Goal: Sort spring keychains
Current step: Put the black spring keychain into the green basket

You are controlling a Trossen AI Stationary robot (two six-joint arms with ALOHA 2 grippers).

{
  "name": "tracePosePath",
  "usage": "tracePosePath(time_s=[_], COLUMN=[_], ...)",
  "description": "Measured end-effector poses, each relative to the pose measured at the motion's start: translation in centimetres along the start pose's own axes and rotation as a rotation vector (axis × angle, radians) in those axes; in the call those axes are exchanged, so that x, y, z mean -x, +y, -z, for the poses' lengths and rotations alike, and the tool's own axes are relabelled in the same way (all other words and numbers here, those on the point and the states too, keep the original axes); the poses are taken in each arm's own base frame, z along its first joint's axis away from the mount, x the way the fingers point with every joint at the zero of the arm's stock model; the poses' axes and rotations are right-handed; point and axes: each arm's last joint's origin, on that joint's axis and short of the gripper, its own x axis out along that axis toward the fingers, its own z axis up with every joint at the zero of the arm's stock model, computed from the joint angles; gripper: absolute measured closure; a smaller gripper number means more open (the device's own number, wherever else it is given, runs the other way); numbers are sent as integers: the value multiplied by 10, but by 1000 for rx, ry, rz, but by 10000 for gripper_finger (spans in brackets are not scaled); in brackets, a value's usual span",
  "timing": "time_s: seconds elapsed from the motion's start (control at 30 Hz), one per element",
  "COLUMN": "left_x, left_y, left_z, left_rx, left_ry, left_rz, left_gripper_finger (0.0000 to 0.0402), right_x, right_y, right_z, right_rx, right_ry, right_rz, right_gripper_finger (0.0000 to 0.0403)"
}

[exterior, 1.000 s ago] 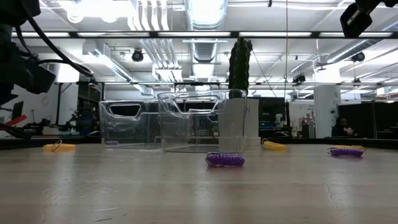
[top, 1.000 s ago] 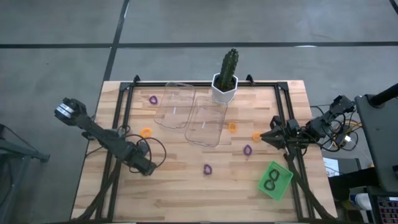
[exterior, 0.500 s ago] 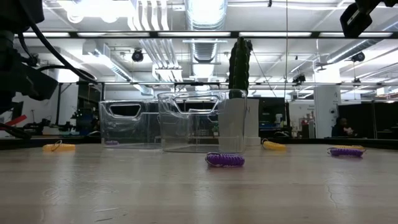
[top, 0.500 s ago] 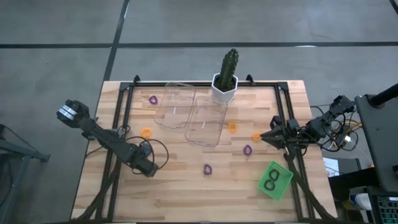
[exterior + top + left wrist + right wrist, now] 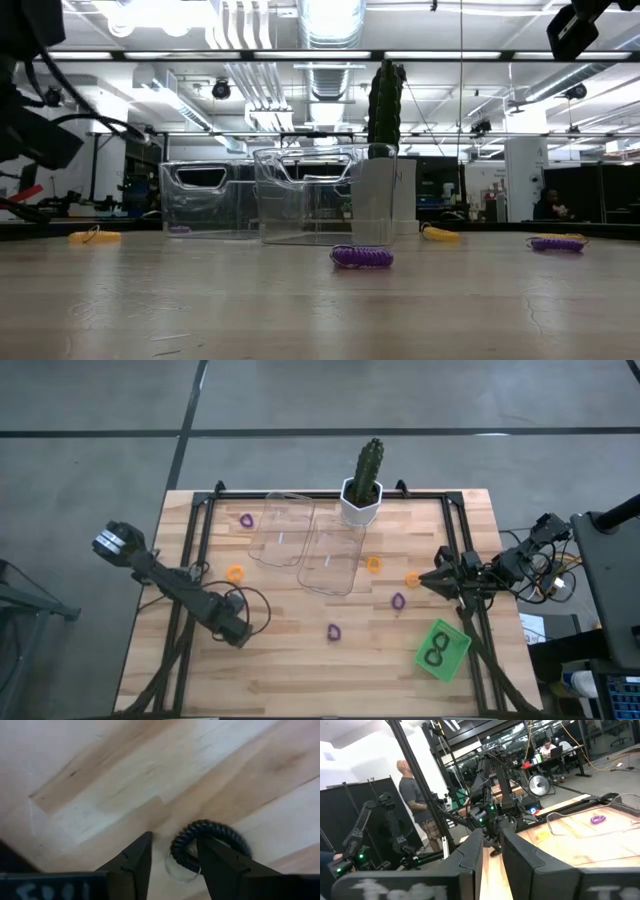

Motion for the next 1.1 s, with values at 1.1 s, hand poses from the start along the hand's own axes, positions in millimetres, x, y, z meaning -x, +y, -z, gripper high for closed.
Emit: tracePosePath(time_s=[1.1], left_x=[43], left_y=[-40], left_z=[-4], left_rx=[-154], left_ry=[-240], left_rz=[195], left_gripper_finger=[396], right_x=[0], right_y=[0], right_z=[0], right_rx=[0], right_ry=[0], right_rz=[0], right_gripper_finger=[339])
